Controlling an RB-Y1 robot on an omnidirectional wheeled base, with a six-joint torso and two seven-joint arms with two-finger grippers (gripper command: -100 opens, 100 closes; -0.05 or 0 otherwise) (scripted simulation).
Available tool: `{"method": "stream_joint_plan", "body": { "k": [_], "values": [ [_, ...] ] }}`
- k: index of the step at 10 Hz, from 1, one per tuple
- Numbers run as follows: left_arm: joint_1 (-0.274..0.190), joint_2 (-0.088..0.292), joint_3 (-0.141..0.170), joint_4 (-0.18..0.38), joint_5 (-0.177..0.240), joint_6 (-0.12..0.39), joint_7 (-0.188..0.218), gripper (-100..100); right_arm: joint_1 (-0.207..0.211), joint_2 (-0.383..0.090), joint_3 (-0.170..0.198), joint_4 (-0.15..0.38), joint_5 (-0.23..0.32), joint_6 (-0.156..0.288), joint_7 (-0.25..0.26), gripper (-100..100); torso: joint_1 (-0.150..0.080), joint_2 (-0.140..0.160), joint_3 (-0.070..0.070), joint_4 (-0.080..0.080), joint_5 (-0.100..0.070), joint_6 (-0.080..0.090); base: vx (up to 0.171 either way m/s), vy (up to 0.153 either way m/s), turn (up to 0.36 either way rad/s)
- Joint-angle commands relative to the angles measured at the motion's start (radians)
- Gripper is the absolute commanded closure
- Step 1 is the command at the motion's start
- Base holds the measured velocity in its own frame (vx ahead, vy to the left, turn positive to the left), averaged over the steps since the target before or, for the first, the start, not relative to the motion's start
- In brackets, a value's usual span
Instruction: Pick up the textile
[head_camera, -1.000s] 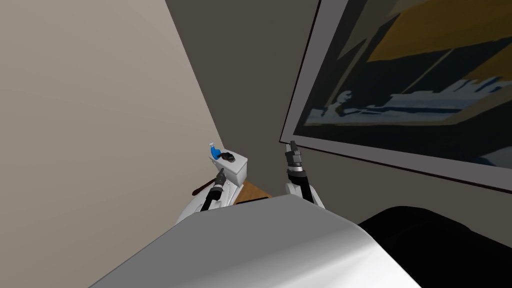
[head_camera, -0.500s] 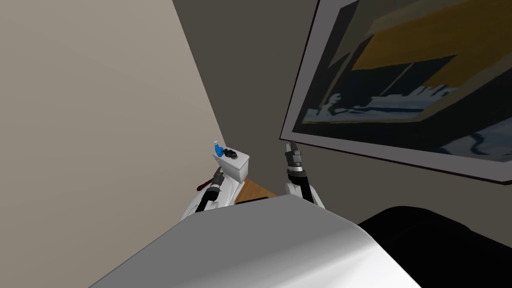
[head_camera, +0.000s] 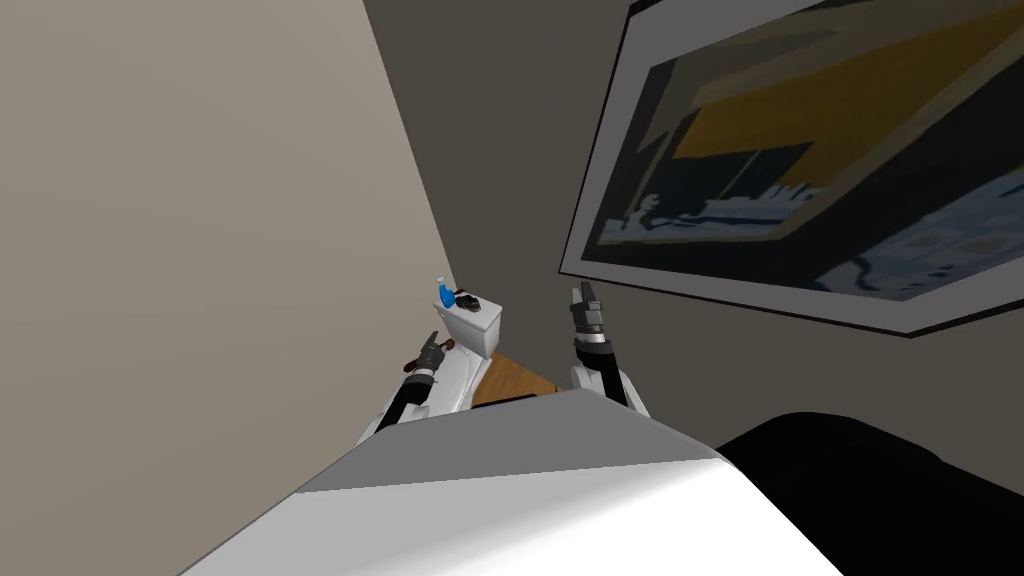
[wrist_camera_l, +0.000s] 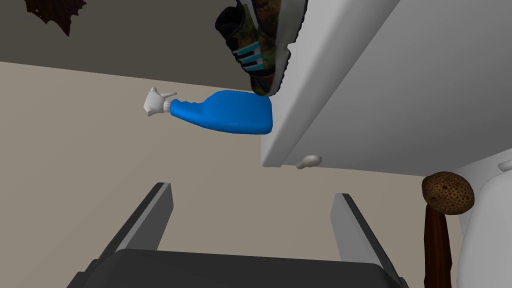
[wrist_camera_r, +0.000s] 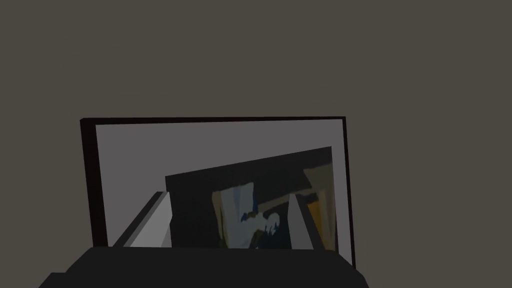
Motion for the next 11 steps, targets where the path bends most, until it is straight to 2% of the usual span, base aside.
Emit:
{"method": "stream_joint_plan", "body": {
  "k": [1,3,4,6,7,11],
  "values": [
    [0.019,0.019,-0.002,-0.05,0.015,0.028,0.014,-100,0.0,0.0,0.0,0.0,0.0,0.0,0.0,0,0.0,0.0,0.0,0.0,0.0,0.0,-0.088,0.041,0.001],
    [0.048,0.042,-0.005,-0.115,0.033,0.065,0.031,-100,0.0,0.0,0.0,0.0,0.0,0.0,0.0,0,0.001,0.003,0.002,0.001,0.0,0.0,-0.132,0.071,-0.005],
    [0.048,0.042,-0.005,-0.127,0.033,0.065,0.031,-100,0.0,0.0,0.0,0.0,0.0,0.0,0.0,0,0.002,0.004,0.002,0.001,0.0,0.0,-0.081,0.053,-0.006],
    [0.076,0.062,-0.01,-0.189,0.048,0.103,0.048,-100,0.0,0.0,0.0,0.0,0.0,0.0,0.0,0,0.0,-0.001,0.0,0.0,0.0,0.0,-0.054,0.032,-0.01],
    [0.076,0.062,-0.01,-0.197,0.048,0.103,0.048,-100,0.0,0.0,0.0,0.0,0.0,0.0,0.0,0,-0.001,-0.001,0.0,0.0,0.0,0.0,-0.047,0.027,-0.007],
    [0.129,0.092,-0.021,-0.326,0.064,0.185,0.086,-100,0.0,0.0,0.0,0.0,0.0,0.0,0.0,0,-0.001,-0.003,-0.002,-0.001,0.0,0.0,-0.02,0.031,-0.033]
  ]
}}
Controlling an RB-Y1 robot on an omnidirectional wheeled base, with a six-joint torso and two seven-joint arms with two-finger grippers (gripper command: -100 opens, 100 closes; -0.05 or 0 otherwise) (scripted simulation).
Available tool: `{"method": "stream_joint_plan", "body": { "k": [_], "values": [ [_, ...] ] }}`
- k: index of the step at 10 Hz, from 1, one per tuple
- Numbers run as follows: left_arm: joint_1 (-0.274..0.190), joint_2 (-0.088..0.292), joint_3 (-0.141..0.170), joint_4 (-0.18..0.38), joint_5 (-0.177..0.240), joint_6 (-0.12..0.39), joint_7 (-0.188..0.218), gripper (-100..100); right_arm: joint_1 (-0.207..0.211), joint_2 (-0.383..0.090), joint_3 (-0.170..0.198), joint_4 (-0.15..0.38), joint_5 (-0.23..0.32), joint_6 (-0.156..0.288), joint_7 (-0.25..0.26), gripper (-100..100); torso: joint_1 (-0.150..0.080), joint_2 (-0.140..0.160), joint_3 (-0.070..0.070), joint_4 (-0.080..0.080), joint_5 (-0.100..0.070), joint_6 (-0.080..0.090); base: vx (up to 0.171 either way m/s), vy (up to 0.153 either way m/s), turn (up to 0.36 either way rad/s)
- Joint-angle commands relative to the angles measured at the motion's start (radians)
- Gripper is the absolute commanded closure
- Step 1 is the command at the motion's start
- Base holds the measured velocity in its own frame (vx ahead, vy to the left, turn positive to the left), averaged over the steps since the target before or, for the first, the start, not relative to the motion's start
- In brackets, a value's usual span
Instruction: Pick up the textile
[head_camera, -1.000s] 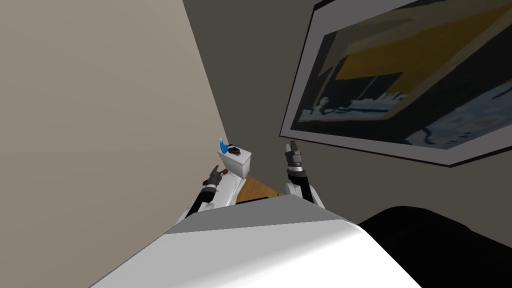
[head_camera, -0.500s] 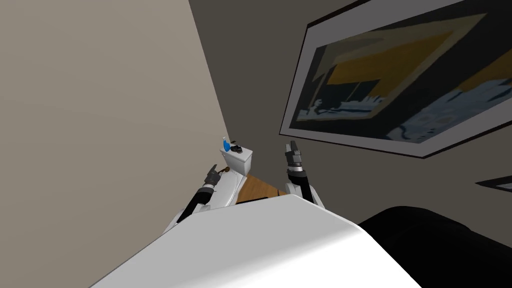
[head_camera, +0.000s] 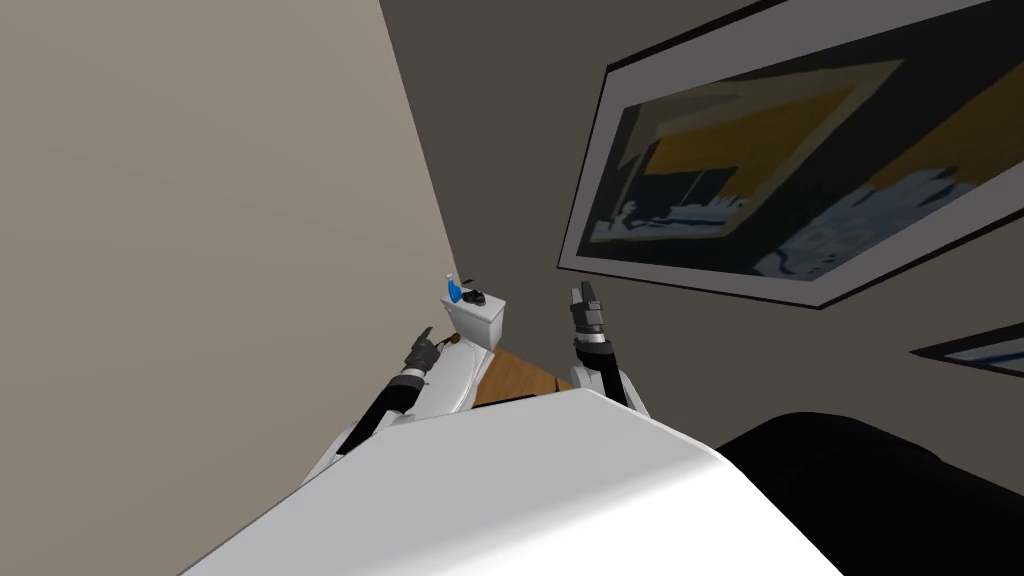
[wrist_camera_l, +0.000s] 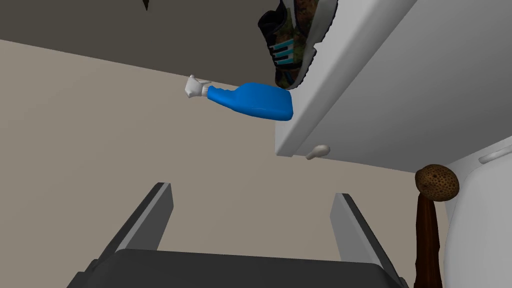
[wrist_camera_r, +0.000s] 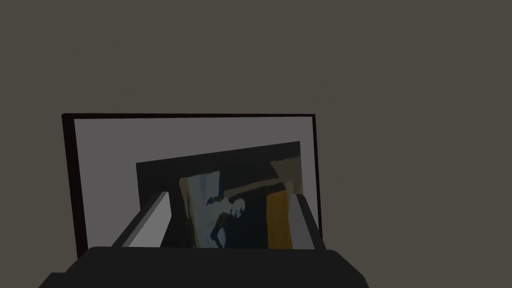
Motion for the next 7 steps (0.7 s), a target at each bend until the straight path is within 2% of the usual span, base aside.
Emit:
{"method": "stream_joint_plan", "body": {
  "k": [1,4,7],
  "values": [
    [0.022,0.011,-0.005,-0.05,0.003,0.037,0.018,-100,0.0,0.0,0.0,0.0,0.0,0.0,0.0,0,0.0,0.0,0.0,0.0,0.0,0.0,0.026,0.021,-0.051],
    [0.054,0.019,-0.015,-0.135,-0.003,0.102,0.049,-100,0.0,0.0,0.0,0.0,0.0,0.0,0.0,0,-0.001,-0.005,-0.003,-0.001,0.0,0.0,0.078,0.011,-0.06],
    [0.081,0.02,-0.026,-0.209,-0.017,0.166,0.08,-100,0.0,0.0,0.0,0.0,0.0,0.0,0.0,0,-0.002,-0.009,-0.005,-0.002,-0.001,0.0,0.125,-0.004,-0.07]
  ]
}}
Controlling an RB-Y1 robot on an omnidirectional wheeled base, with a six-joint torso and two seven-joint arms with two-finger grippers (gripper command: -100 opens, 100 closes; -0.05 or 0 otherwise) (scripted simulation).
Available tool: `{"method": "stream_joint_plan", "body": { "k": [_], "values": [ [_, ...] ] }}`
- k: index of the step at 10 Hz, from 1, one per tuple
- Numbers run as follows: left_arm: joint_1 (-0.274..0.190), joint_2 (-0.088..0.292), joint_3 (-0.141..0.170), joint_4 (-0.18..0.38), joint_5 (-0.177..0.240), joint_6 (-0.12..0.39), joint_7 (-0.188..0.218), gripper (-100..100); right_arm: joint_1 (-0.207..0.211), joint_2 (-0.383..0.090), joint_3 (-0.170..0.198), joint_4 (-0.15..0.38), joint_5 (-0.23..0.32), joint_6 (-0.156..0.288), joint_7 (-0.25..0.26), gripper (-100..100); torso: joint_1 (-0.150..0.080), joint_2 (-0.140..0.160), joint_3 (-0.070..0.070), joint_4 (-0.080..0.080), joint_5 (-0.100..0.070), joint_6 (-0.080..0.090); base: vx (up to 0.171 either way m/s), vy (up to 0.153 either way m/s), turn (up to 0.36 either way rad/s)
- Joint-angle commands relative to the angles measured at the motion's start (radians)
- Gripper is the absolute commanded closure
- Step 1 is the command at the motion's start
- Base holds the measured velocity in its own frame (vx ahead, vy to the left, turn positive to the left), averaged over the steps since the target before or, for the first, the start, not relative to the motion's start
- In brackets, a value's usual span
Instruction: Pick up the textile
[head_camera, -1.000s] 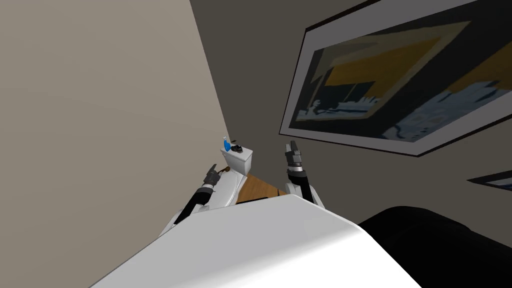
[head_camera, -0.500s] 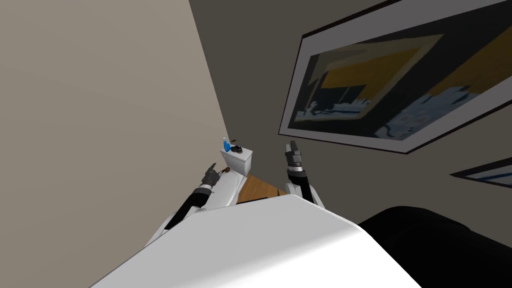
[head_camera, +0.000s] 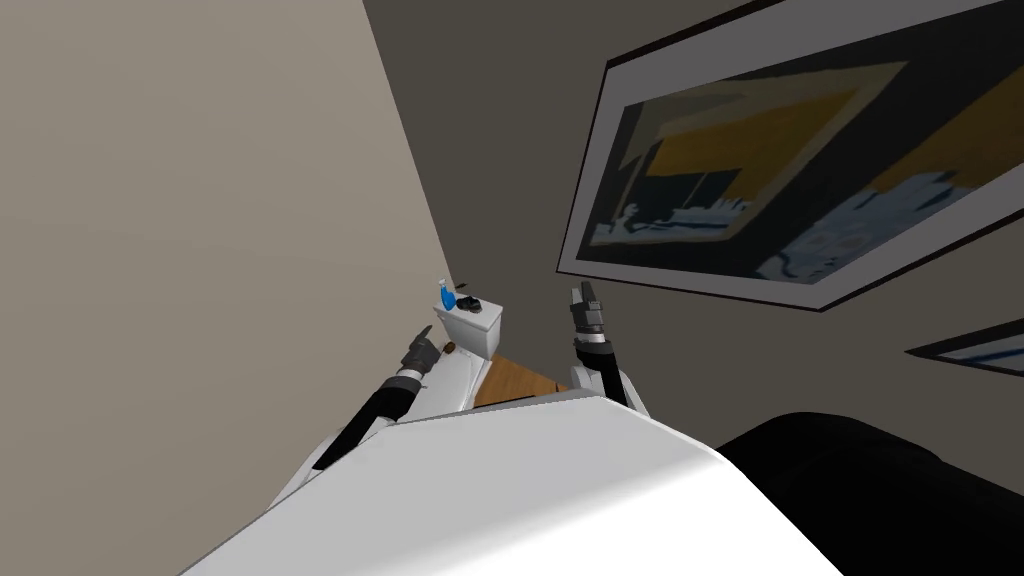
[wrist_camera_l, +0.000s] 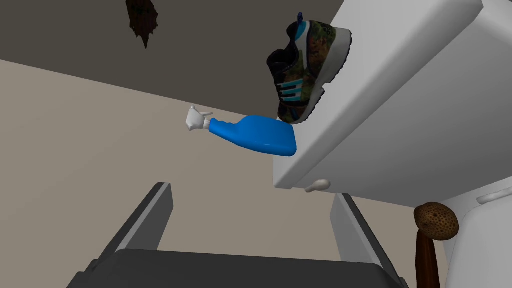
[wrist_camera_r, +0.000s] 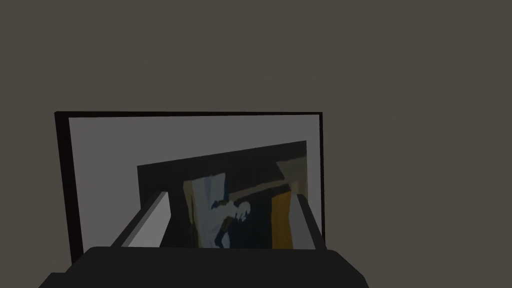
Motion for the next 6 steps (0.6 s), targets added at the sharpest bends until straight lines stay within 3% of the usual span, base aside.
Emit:
{"method": "stream_joint_plan", "body": {
  "k": [1,6],
  "values": [
    [0.015,-0.001,-0.007,-0.04,-0.009,0.036,0.018,-100,0.0,0.0,0.0,0.0,0.0,0.0,0.0,0,0.0,0.0,0.0,0.0,0.0,0.0,0.141,0.008,-0.075],
    [0.052,-0.003,-0.026,-0.156,-0.035,0.132,0.065,-100,0.0,0.0,0.0,0.0,0.0,0.0,0.0,0,-0.001,0.001,0.0,0.0,0.0,0.0,0.141,0.004,-0.079]
  ]
}}
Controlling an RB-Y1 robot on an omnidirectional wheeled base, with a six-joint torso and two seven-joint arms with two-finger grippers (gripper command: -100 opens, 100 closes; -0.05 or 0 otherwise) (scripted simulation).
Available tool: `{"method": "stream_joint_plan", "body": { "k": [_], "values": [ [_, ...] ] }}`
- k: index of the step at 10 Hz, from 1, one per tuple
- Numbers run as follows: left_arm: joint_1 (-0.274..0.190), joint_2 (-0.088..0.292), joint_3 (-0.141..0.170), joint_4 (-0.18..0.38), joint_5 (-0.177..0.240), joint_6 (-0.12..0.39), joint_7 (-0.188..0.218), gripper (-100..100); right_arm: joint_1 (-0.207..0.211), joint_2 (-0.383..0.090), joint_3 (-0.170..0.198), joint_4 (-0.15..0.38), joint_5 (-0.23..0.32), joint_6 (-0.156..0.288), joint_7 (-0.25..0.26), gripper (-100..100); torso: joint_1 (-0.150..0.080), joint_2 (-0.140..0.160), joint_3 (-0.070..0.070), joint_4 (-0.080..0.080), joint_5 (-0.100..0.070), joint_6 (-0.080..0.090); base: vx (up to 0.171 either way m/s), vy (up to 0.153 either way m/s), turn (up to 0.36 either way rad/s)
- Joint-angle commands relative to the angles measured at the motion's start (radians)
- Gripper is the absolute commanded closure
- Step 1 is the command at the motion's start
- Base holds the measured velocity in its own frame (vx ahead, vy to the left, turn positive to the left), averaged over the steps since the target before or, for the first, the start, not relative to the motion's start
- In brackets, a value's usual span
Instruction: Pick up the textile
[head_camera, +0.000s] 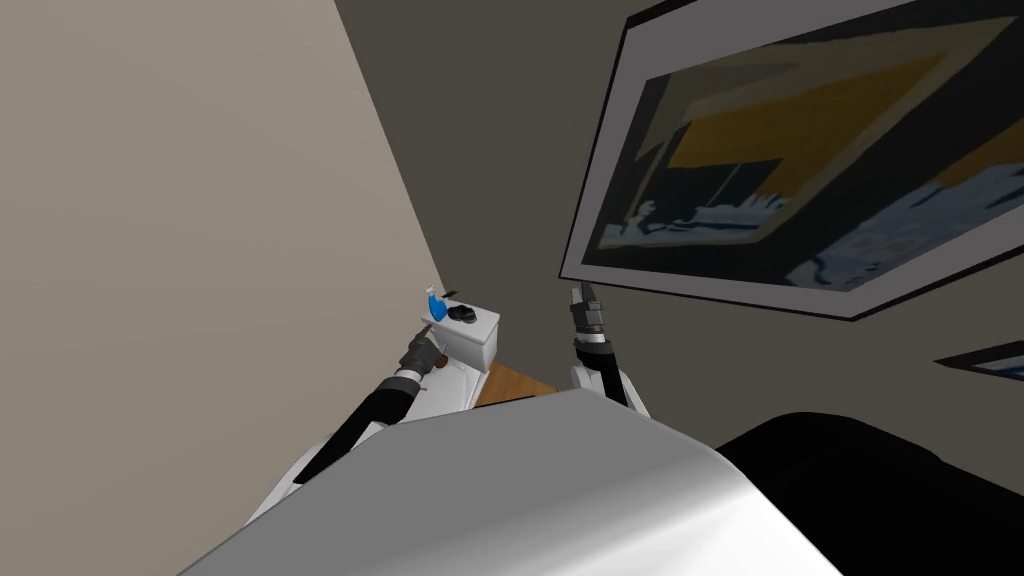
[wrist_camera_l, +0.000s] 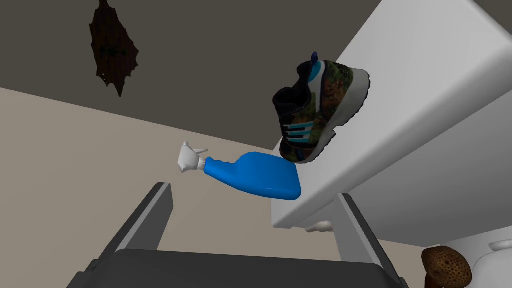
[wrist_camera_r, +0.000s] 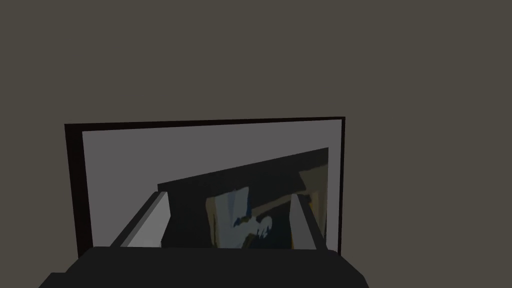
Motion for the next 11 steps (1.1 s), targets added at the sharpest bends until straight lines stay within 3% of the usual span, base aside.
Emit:
{"method": "stream_joint_plan", "body": {
  "k": [1,7,8,9,10,11],
  "values": [
    [0.013,0.005,-0.002,-0.043,-0.004,0.032,0.018,-100,0.0,0.0,0.0,0.0,0.0,0.0,0.0,0,0.0,0.0,0.0,0.0,0.0,0.0,0.163,0.006,-0.057],
    [0.048,0.008,-0.025,-0.173,-0.019,0.111,0.052,-100,0.0,0.0,0.0,0.0,0.0,0.0,0.0,0,-0.002,0.003,0.001,0.0,0.0,0.0,0.113,-0.013,-0.063],
    [0.043,0.005,-0.024,-0.16,-0.02,0.107,0.048,-100,0.0,0.0,0.0,0.0,0.0,0.0,0.0,0,-0.002,0.003,0.001,0.0,0.0,0.0,0.044,-0.01,-0.01],
    [0.044,0.005,-0.024,-0.162,-0.02,0.108,0.049,0,0.0,0.0,0.0,0.0,0.0,0.0,0.0,0,-0.001,0.006,0.003,0.001,0.0,0.0,0.009,-0.002,0.003],
    [0.043,0.005,-0.024,-0.162,-0.02,0.108,0.049,-100,0.0,0.0,0.0,0.0,0.0,0.0,0.0,0,0.0,0.009,0.005,0.002,0.0,0.0,0.0,0.0,0.0],
    [0.043,0.005,-0.024,-0.162,-0.02,0.108,0.049,100,0.0,0.0,0.0,0.0,0.0,0.0,0.0,0,0.0,0.01,0.005,0.002,0.0,0.0,0.0,0.0,0.0]
  ]
}}
